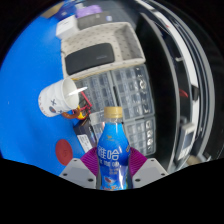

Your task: Pour water

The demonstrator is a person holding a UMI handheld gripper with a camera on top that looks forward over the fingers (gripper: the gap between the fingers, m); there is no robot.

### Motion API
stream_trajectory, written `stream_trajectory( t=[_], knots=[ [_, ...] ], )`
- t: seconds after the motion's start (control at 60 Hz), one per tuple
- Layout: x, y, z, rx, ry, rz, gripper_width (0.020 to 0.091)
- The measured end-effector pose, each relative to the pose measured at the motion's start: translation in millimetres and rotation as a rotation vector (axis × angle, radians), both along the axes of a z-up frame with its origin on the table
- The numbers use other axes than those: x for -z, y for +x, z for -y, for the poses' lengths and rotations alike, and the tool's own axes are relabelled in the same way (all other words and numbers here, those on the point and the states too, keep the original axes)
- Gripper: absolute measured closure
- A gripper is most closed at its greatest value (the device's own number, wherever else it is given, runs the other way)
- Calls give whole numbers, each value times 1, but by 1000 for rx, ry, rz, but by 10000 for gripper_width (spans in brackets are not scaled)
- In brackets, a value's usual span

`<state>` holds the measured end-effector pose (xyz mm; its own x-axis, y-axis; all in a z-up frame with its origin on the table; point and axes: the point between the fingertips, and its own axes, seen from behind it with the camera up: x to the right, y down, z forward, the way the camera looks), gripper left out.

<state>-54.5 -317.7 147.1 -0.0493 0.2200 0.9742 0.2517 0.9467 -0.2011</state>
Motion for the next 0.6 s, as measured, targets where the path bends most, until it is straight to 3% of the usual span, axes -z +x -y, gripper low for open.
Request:
stream_trajectory(
  t=[0.167,0.4,0.6],
  knots=[
    [-14,-27,25,-61,388,9,745],
    [-14,-50,59,-130,775,47,744],
    [-7,-63,71,-157,906,57,744]
  ],
)
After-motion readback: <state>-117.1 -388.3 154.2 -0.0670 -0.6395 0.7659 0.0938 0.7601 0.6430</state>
